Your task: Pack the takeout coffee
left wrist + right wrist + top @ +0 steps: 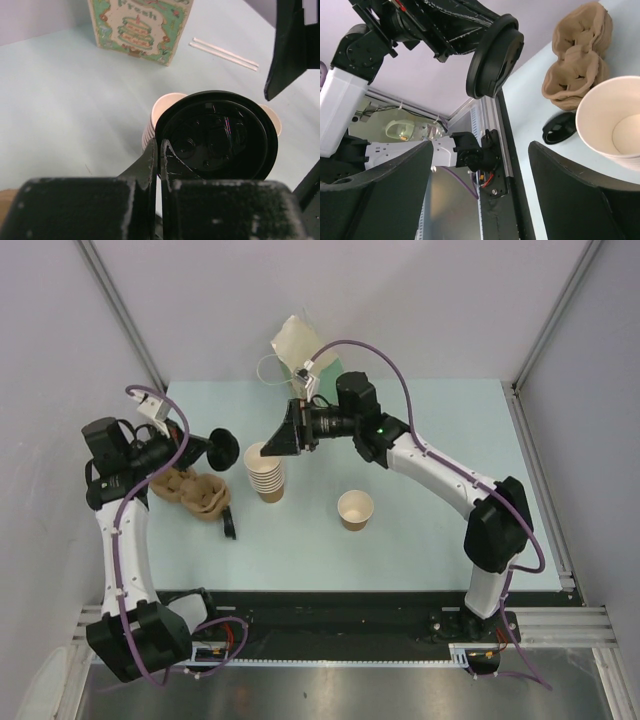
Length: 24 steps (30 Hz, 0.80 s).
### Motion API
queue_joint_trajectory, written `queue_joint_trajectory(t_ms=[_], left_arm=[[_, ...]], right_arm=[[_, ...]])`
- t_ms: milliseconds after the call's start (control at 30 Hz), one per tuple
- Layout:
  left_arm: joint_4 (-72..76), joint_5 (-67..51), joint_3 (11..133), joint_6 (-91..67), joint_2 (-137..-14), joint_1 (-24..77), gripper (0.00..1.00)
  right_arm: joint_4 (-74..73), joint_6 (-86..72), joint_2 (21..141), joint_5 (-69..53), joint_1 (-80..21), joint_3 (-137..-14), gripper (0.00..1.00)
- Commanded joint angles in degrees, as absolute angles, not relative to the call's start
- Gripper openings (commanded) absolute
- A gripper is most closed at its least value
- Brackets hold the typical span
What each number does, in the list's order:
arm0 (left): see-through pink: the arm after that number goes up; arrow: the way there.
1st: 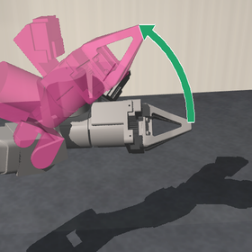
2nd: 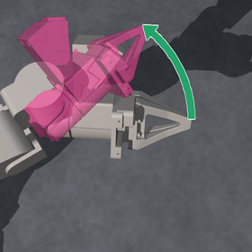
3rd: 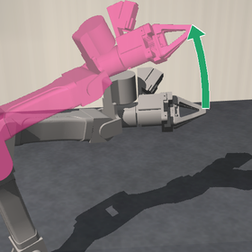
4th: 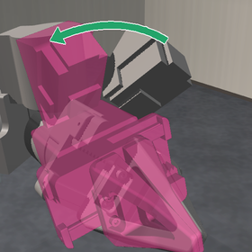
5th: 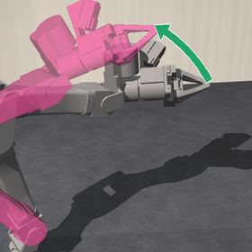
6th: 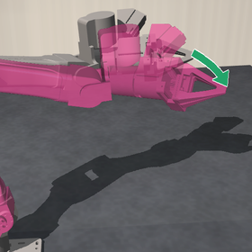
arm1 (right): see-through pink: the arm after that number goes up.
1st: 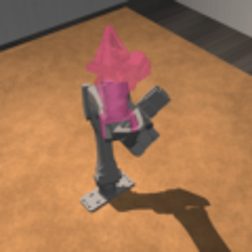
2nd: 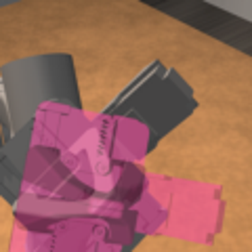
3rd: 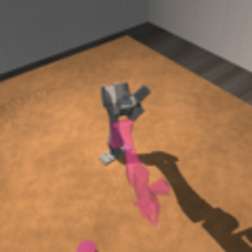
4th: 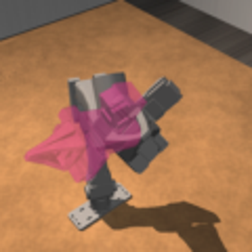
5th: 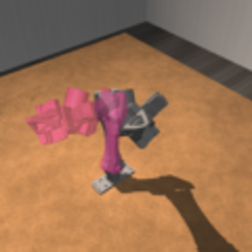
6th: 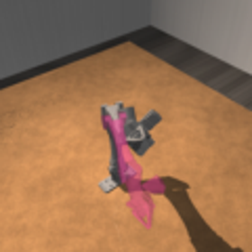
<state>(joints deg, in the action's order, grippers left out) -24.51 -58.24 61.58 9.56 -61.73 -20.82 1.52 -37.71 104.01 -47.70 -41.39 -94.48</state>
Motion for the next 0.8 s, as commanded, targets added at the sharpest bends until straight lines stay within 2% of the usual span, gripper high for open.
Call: queue_joint_trajectory(t_ms=[0,200,300,333,567,767], left_arm=[[-28.1,-50.8,64.6,12.4,-63.6,-21.3,0.0],[-29.3,-39.1,72.8,9.8,-72.1,-20.5,0.0],[-32.4,-24.9,78.7,11.2,-79.5,-16.7,0.0],[-33.8,-18.9,81.3,12.1,-85.8,-15.7,0.0],[-41.6,-8.7,107.2,11.0,-112.3,-11.8,0.0],[-42.5,-4.9,116.4,11.0,-123.3,-9.2,0.04]], right_arm=[[1.2,-34.9,100.6,-48.0,-38.4,-94.3,0.82],[-5.9,-26.9,97.1,-44.4,-33.1,-94.1,0.83],[-8.1,-24.5,95.2,-43.5,-30.6,-92.7,0.83],[-8.3,-24.3,94.8,-43.3,-29.9,-92.2,0.84],[-10.1,-21.6,90.9,-42.3,-25.3,-88.2,0.84],[-11.4,-20.0,89.5,-42.0,-23.6,-85.9,0.85]])
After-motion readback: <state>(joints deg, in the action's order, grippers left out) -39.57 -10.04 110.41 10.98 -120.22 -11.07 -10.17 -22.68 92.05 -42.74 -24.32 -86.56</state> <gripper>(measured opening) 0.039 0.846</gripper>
